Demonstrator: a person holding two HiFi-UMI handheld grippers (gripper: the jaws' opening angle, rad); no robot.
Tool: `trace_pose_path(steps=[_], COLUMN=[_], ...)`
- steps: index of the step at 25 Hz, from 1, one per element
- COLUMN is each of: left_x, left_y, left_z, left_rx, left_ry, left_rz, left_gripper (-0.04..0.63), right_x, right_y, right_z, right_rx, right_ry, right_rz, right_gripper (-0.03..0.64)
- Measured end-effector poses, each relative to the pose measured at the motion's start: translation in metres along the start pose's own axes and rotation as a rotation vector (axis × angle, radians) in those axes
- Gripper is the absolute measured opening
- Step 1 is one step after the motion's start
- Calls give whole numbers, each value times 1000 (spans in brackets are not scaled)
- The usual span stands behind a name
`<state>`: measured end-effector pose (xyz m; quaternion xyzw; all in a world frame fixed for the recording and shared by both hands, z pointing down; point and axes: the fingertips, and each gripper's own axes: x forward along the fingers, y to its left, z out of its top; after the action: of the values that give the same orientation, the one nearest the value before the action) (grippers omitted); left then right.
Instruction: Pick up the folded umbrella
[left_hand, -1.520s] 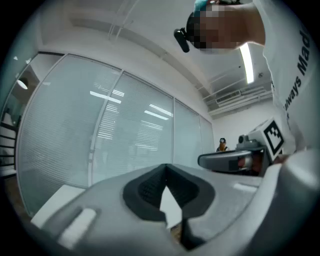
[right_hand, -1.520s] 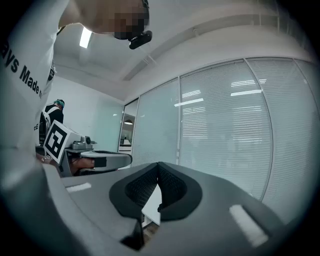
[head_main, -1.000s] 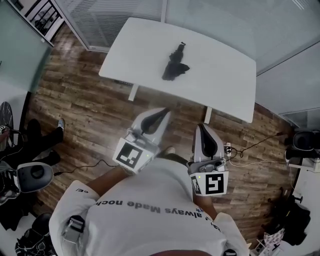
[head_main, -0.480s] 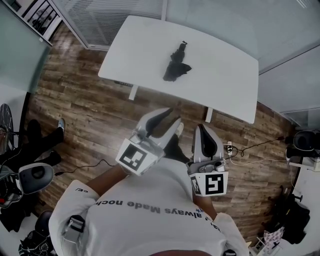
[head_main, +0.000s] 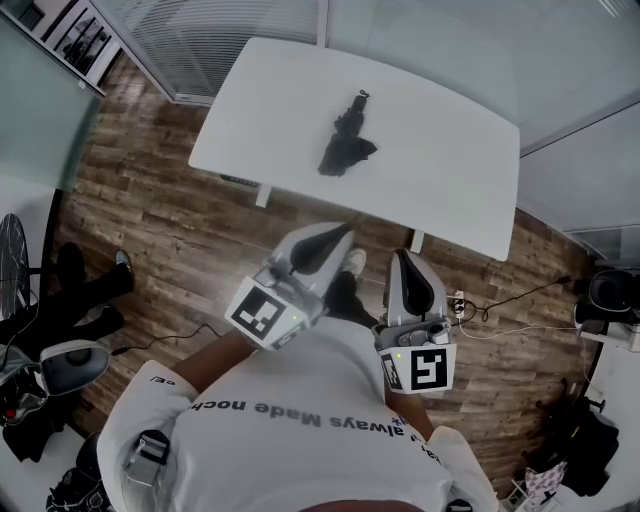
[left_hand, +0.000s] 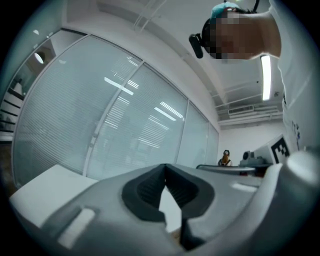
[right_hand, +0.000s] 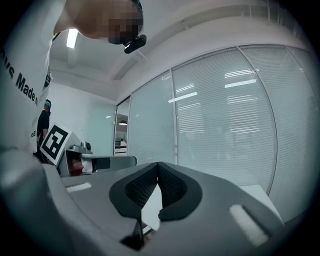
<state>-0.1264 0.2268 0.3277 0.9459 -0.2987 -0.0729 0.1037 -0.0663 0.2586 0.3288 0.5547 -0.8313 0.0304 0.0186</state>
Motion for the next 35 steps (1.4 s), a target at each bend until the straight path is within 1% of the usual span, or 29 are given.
trace_pose_path(steps=[3,7,10,14,21,28,35], left_x=[26,69,101,144,209,255,278], left_y=[7,17,21,34,42,51,55], left_z=[-2,-5,-4,-2,-3,-10,-22], left_rx=[24,45,64,64,117,134,135], left_ry=[4,9,12,18,13,26,35], left_rz=[-13,15,17,20,30,14,18], left_gripper=[-2,-2,-2,-2,-2,-2,0], right_x=[14,29,40,64,88,111,118], right_y=[-26,-67,-99,-141,-210,-257,-283], right_z=[-3,-3,1,7,9,9,0], right_rx=[8,14,13,7,-3,-5,-8], right_ry=[4,3,1,0,-2,-4,3], right_rz=[6,17,24,30,45,73,101], right_gripper=[2,2,2,2,2,2,2])
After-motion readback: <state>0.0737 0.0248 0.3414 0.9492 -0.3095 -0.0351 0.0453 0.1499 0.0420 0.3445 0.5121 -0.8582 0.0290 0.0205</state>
